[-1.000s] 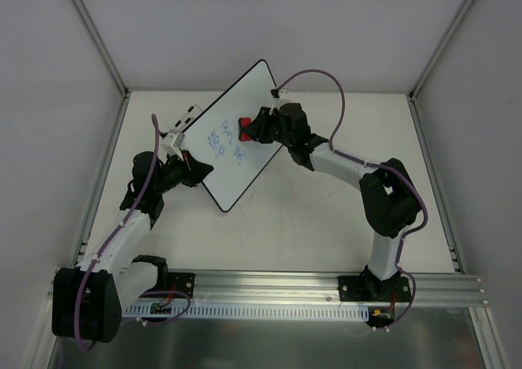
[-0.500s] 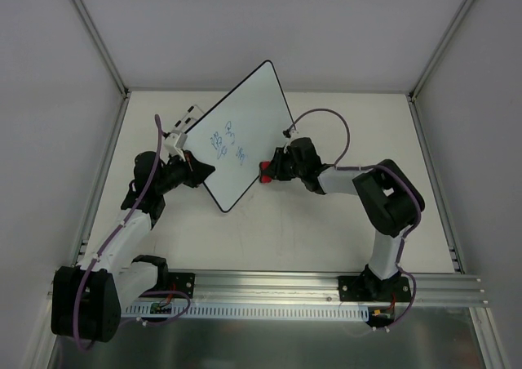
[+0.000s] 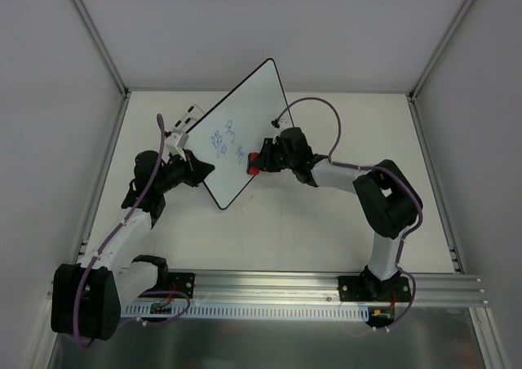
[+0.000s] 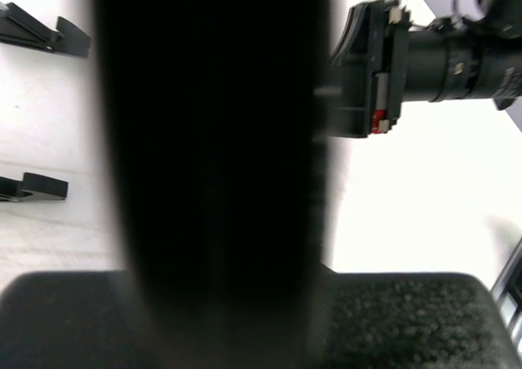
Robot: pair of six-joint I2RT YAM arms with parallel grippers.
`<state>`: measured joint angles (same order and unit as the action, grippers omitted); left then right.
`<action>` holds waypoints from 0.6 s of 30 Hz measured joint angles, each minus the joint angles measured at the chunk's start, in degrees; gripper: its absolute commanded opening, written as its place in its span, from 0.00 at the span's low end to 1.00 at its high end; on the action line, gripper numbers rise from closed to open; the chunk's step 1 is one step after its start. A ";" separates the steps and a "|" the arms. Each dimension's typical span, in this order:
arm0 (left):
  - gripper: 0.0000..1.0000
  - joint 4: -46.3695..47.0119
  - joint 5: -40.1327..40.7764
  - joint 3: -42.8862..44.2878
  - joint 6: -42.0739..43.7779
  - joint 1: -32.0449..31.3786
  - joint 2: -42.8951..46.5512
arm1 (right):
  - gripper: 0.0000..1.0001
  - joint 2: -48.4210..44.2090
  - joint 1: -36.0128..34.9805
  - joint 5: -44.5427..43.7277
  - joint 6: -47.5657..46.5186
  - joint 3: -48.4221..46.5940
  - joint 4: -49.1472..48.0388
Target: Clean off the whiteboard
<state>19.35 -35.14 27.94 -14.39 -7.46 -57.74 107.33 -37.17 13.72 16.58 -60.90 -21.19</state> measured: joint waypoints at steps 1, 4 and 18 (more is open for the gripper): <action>0.00 0.07 0.22 0.02 0.17 0.00 0.00 | 0.00 -0.11 -0.48 -0.02 0.09 -1.25 0.52; 0.00 0.13 1.07 0.07 0.28 0.00 0.00 | 0.00 -0.55 -1.64 0.02 0.44 -4.68 1.36; 0.00 0.09 2.21 0.11 -1.70 0.00 -0.11 | 0.00 -1.09 -3.45 -0.68 4.46 -13.77 -1.49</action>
<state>19.44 -32.93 28.05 -16.10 -7.46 -57.84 106.24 -40.62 13.04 21.04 -74.67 -22.68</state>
